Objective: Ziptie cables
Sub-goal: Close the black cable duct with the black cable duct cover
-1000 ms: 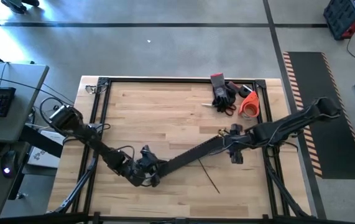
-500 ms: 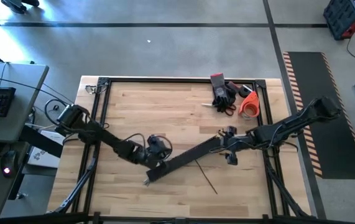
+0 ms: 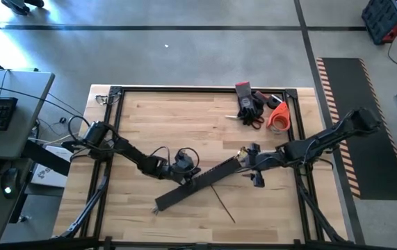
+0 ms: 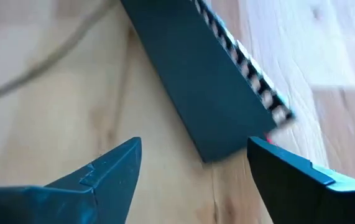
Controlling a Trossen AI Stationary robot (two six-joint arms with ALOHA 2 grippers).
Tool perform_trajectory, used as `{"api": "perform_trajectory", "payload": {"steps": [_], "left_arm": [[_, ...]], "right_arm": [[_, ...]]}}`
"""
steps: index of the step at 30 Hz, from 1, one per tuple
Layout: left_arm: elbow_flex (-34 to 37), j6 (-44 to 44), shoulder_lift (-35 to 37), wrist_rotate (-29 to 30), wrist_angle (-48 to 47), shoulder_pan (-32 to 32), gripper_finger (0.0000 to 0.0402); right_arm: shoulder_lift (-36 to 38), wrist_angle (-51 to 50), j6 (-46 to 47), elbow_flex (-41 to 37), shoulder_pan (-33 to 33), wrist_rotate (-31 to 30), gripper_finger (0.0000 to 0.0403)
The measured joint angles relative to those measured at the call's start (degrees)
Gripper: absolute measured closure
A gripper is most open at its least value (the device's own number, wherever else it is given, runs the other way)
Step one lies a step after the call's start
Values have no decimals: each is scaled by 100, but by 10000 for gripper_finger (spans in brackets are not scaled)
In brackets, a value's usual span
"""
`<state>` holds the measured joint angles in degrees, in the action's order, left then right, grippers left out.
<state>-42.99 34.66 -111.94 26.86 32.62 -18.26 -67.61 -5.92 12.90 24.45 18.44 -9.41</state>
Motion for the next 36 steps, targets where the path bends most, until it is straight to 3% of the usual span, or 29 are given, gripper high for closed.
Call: {"api": "perform_trajectory", "payload": {"steps": [7, 12, 19, 24, 36], "left_arm": [[1, -130, -9, -43, 102, -1, 402], [5, -195, -35, -86, 210, -1, 402], [3, -270, -182, -243, 575, 23, 402], [3, -477, -390, -289, 1114, 31, 402], [-223, -821, -472, -423, 1073, 54, 402]], "right_arm": [[-78, -378, 206, 0, -3, -238, 135], [-473, 219, -75, 0, -1, 42, 135], [-905, 987, -146, 0, -5, -212, 146], [-1057, 1362, -203, 0, -5, -209, 184], [-1095, 1762, -273, -2, -4, -529, 308]]}}
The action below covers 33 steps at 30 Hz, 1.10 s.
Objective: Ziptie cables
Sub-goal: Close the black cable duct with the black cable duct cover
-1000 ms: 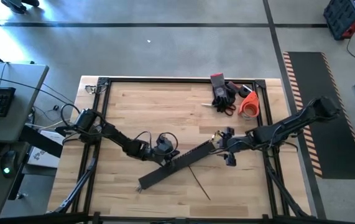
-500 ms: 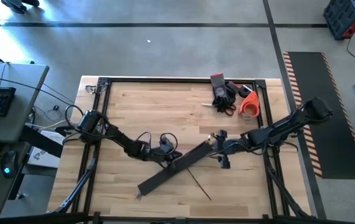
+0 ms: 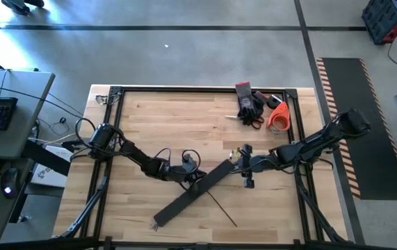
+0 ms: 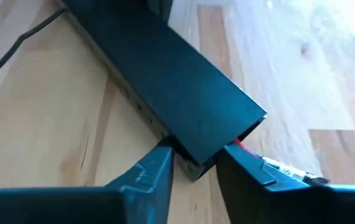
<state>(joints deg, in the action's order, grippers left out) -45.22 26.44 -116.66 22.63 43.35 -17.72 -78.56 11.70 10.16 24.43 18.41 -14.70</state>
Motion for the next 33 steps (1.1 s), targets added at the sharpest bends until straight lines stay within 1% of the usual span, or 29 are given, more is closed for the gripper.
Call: {"api": "perform_trajectory", "payload": {"steps": [6, 11, 15, 17, 21, 23, 26, 28, 31, 33], "left_arm": [[-80, -286, -27, -33, 37, 18, 402], [-76, -519, -118, -125, 341, 21, 402], [-93, -776, -79, -118, 338, 18, 402], [-92, -910, -5, -6, 322, 16, 402], [-120, -1276, 404, 494, 269, 18, 402], [-121, -1458, 670, 730, -31, -22, 402], [-146, -1524, 1142, 798, -528, -103, 402], [-306, -1522, 1375, 741, -837, -169, 402], [-654, -1661, 1424, 710, -1515, -319, 402], [-973, -1680, 1371, 894, -2094, -405, 401]], "right_arm": [[2, 109, -18, 0, -15, -219, 337], [11, 123, -18, 0, -57, -247, 363], [11, 125, -12, 0, -80, -251, 382], [11, 103, 9, 0, -76, -276, 387], [11, 97, 158, 6, 26, -493, 389], [11, 67, 227, 7, 102, -636, 389], [11, 53, 374, 7, 238, -852, 389], [-47, 59, 482, 7, 323, -1005, 390], [-223, 106, 625, 9, 436, -1206, 390], [-395, 213, 664, 11, 484, -1242, 390]]}}
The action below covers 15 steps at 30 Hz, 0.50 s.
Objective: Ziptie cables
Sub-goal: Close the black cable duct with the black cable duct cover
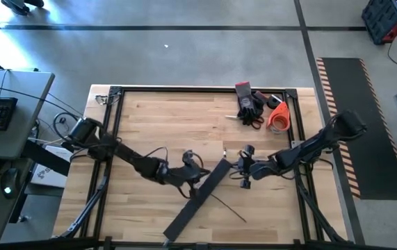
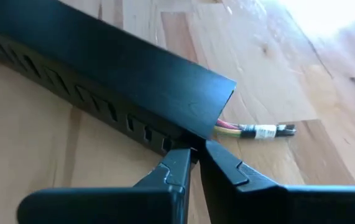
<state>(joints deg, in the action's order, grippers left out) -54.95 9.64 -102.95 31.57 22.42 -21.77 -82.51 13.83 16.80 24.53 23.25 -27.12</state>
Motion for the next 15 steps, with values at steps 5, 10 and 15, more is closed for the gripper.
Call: {"api": "perform_trajectory", "payload": {"steps": [5, 10, 15], "left_arm": [[-725, 271, -321, 247, -809, -69, 373], [-1102, 51, -675, 53, -791, -1, 287], [-1357, -44, -1093, -43, -816, 212, 187]], "right_arm": [[-423, 545, 112, 15, 198, -329, 390], [-523, 738, 117, 10, 317, -452, 390], [-523, 788, 116, 2, 317, -458, 390]]}}
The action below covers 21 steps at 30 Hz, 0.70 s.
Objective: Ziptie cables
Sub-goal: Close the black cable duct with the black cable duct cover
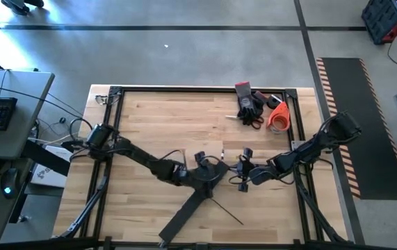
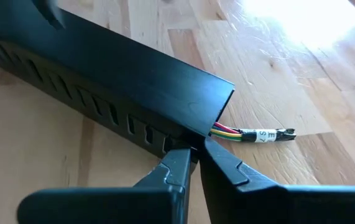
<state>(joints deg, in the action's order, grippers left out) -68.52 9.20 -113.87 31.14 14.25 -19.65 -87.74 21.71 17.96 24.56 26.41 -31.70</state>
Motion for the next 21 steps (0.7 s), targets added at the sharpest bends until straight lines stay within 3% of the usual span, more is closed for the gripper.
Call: {"api": "perform_trajectory", "payload": {"steps": [6, 15, 21], "left_arm": [[-351, 55, -404, -136, 3, 255, 126], [-580, 571, -550, 285, -945, 341, 122], [-578, 752, -550, 335, -1091, 333, 122]], "right_arm": [[-2, 29, -22, -2, 0, 7, 390], [-2, 53, -7, -11, 65, 9, 390], [-7, 44, 15, -13, 223, 0, 390]]}}
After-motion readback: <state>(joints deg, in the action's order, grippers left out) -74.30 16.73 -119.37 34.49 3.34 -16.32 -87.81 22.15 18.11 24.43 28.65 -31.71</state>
